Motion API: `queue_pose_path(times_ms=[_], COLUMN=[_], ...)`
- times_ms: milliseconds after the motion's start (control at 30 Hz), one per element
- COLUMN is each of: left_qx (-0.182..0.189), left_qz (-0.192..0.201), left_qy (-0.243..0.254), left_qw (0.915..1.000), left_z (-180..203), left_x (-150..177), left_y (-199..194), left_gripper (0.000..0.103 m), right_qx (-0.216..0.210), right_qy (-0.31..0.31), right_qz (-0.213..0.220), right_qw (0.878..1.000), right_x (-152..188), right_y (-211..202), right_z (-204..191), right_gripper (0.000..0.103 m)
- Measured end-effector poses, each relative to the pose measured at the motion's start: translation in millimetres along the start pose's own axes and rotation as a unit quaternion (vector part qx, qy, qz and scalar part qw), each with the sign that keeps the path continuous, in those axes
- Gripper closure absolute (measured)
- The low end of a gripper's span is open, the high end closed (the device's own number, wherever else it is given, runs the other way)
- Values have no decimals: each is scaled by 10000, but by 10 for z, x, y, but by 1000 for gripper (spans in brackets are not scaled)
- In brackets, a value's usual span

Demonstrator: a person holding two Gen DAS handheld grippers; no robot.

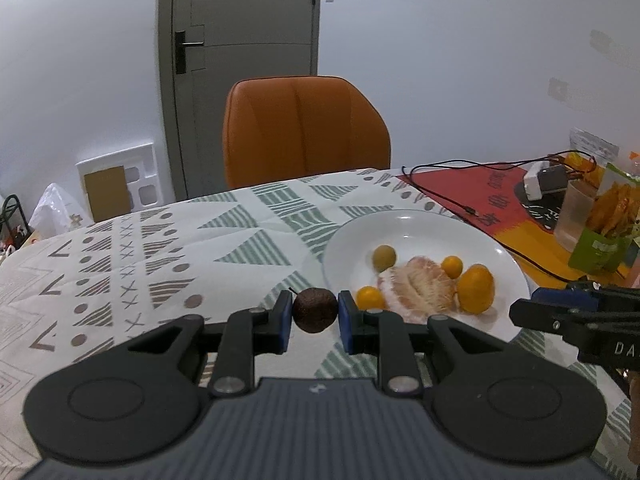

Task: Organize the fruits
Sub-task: 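Lower the dark plum into the white bowl and open the left tool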

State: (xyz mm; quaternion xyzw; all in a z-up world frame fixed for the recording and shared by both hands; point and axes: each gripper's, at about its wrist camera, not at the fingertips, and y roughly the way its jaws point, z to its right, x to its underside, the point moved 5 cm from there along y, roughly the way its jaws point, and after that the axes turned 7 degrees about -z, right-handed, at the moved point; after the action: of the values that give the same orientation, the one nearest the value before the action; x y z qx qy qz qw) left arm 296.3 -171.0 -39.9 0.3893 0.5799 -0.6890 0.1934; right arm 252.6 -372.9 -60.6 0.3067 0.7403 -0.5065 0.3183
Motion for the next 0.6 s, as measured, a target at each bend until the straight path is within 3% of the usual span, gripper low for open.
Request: queue_pose_path(times_ms=[233,600], left_qx=[120,326], left_qz=[-10,310], left_qy=[201,398], left_qw=[9997,9982], left_z=[217,474], left_x=[-79,-302], left_y=[50,-49], left_gripper=[80,79], right_qx=[15,73], right_qy=[24,122], right_qz=[84,269], right_qw=[10000,9995], right_x=[15,-15], right_y=[-89,-251], right_z=[24,101], right_gripper=[56,55])
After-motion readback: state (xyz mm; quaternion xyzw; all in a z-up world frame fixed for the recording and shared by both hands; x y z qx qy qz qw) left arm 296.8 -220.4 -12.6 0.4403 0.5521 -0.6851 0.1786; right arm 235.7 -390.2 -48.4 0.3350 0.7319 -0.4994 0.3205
